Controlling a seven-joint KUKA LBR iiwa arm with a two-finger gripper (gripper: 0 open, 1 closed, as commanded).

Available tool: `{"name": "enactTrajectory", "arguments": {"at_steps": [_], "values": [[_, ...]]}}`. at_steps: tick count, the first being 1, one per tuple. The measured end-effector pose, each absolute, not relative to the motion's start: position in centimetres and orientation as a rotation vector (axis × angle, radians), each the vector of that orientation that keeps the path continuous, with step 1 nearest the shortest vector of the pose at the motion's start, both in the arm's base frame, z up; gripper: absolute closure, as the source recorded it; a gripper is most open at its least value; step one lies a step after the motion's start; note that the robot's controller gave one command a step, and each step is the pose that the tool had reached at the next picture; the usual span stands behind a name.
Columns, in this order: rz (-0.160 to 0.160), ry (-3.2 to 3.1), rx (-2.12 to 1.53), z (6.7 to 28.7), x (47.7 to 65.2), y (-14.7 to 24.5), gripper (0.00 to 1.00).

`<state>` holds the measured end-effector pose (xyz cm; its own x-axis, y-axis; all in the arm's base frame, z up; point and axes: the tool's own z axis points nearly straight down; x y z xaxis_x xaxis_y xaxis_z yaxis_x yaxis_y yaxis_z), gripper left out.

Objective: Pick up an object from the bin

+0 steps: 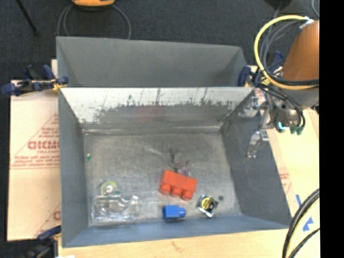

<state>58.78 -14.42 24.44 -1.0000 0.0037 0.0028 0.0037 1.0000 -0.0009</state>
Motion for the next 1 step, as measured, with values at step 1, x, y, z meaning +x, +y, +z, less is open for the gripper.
{"name": "enactTrajectory", "arguments": {"at_steps": [1], "values": [[-0.003,-3.135,0.108,14.25,57.05,-10.57,0.00]]}}
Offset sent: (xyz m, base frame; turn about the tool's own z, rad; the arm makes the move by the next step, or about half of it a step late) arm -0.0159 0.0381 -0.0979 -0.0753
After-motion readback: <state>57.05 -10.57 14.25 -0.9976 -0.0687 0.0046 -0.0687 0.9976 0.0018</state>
